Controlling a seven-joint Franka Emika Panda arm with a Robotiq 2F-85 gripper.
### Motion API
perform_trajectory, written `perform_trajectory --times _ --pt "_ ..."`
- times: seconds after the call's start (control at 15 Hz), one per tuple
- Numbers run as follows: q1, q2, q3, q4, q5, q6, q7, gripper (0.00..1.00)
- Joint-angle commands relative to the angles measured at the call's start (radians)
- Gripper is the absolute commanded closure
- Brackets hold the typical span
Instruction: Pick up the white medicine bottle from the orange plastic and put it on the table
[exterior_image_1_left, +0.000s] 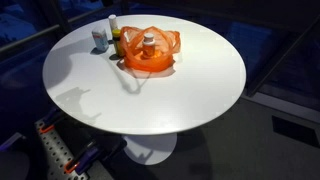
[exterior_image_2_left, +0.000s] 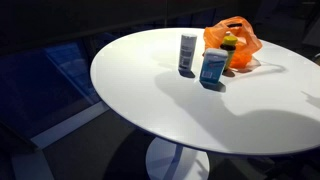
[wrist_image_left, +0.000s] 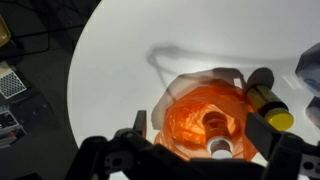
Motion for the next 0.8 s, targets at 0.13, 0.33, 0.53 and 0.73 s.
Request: perform_trajectory --times 0.13,0.33,0.53,0.73 --pt "0.013 0.001 -0.011 0.002 -0.006 -0.003 0.005 0.0" --pt "0.013 0.039 0.002 0.042 -0.01 -0.014 0.024 0.0" --pt "0.014 0.1 0.017 0.098 -0.017 -0.011 0.051 0.0" --pt "0.01 0.186 0.019 0.17 -0.02 -0.006 0.079 0.0"
